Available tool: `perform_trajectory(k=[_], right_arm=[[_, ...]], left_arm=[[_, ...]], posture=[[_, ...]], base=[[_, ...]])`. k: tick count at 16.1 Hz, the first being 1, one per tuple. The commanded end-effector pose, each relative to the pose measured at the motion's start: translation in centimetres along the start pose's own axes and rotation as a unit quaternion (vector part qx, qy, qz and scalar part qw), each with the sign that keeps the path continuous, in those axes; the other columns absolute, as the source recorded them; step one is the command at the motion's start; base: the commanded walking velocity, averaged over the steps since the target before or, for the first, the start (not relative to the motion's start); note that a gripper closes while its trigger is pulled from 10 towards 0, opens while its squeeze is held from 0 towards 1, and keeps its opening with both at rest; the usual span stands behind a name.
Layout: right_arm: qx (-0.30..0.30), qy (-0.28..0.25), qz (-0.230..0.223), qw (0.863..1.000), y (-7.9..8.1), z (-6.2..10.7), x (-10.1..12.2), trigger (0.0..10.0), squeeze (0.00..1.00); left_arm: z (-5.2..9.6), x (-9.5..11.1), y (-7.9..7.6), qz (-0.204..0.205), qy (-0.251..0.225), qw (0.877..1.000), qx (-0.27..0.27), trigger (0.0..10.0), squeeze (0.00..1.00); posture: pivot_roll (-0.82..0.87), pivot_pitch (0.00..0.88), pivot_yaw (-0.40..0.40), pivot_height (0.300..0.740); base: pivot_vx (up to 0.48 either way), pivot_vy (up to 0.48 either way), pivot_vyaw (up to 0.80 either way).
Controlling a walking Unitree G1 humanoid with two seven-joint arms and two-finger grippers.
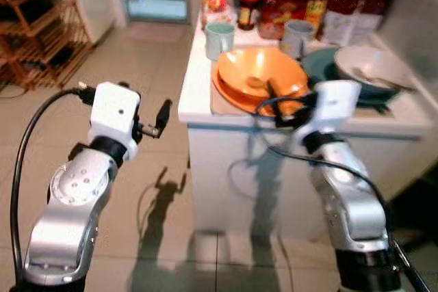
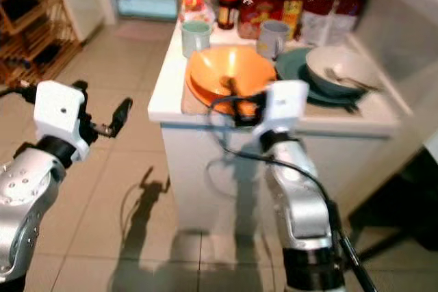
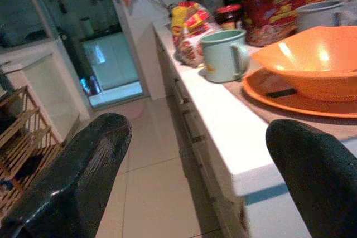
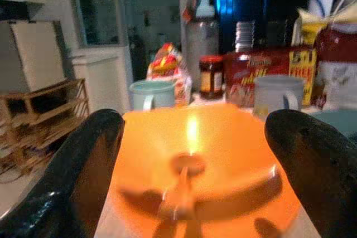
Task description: Setting the table
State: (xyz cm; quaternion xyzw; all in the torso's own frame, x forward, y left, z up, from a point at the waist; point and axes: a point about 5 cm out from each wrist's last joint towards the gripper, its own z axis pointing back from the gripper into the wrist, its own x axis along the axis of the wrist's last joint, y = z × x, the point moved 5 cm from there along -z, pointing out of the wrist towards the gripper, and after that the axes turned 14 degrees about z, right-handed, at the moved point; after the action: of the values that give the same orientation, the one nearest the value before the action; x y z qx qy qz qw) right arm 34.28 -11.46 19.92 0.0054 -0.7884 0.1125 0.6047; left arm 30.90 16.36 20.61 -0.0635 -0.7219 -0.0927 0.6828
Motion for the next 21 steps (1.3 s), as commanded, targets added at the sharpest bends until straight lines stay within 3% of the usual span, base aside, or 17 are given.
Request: perform_trajectory(k=[1,4,5,6,8,11,12,13,17,21], right_arm=[[-0.011,-0.023,0.012,1.000,0.2,0.1,0.9,10.0,0.00],[-0.024,-0.018,0.024,0.999,-0.1,0.4,0.6,10.0,0.00],[-0.021,-0.013,0.015,1.000,0.0,0.4,0.2,10.0,0.00],[-0.018,-0.020,0.003,1.000,0.2,0.4,0.4,10.0,1.00],[-0.019,-0.024,0.004,1.000,0.3,0.4,0.4,10.0,1.00],[-0.048,0.011,0.019,0.999,-0.2,0.0,-1.1,10.0,1.00],[-0.046,0.022,0.025,0.998,0.0,-0.4,-1.8,10.0,0.60],[-0.045,0.031,0.030,0.998,0.0,-0.6,-2.1,10.0,0.00],[-0.024,0.067,0.031,0.997,0.9,-1.2,-3.7,10.0,0.00],[-0.016,0.075,0.039,0.996,1.4,-1.3,-4.3,10.0,0.00]], left_arm=[[0.1,0.6,0.0,0.002,-0.010,1.000,-0.009,10.0,0.00],[0.3,0.7,-0.4,0.011,-0.012,0.999,-0.032,10.0,0.00],[0.8,0.4,-1.3,0.020,0.000,0.997,-0.079,10.0,0.00],[1.5,0.3,-2.4,0.050,0.012,0.990,-0.133,10.0,0.00],[2.6,0.1,-3.3,0.068,0.030,0.979,-0.188,10.0,0.00],[2.2,-0.4,-2.5,0.053,0.043,0.980,-0.185,10.0,0.00],[2.0,-0.6,-2.9,0.057,0.047,0.977,-0.198,10.0,0.00],[2.0,-0.7,-3.3,0.057,0.050,0.975,-0.208,10.0,0.00],[2.8,-0.9,-4.8,0.088,0.070,0.959,-0.261,10.0,0.00],[3.1,-0.9,-5.3,0.101,0.070,0.955,-0.270,10.0,0.00]], posture=[[0.12,0.007,-0.029,0.740],[0.11,0.011,-0.025,0.740],[0.12,0.014,-0.022,0.740],[0.12,0.013,-0.021,0.740],[0.12,0.012,-0.022,0.740],[0.12,0.011,-0.021,0.740],[0.12,0.010,-0.020,0.740],[0.12,0.011,-0.018,0.740],[0.11,0.016,-0.015,0.740],[0.11,0.020,-0.014,0.740]], base=[[0.000,0.000,0.00],[0.000,0.000,0.00],[0.000,0.000,0.00],[0.000,0.000,0.00],[0.000,0.000,0.00],[0.000,0.000,0.00],[0.000,0.000,0.00],[0.000,0.000,0.00],[0.000,0.000,0.00],[0.000,0.000,0.00]])
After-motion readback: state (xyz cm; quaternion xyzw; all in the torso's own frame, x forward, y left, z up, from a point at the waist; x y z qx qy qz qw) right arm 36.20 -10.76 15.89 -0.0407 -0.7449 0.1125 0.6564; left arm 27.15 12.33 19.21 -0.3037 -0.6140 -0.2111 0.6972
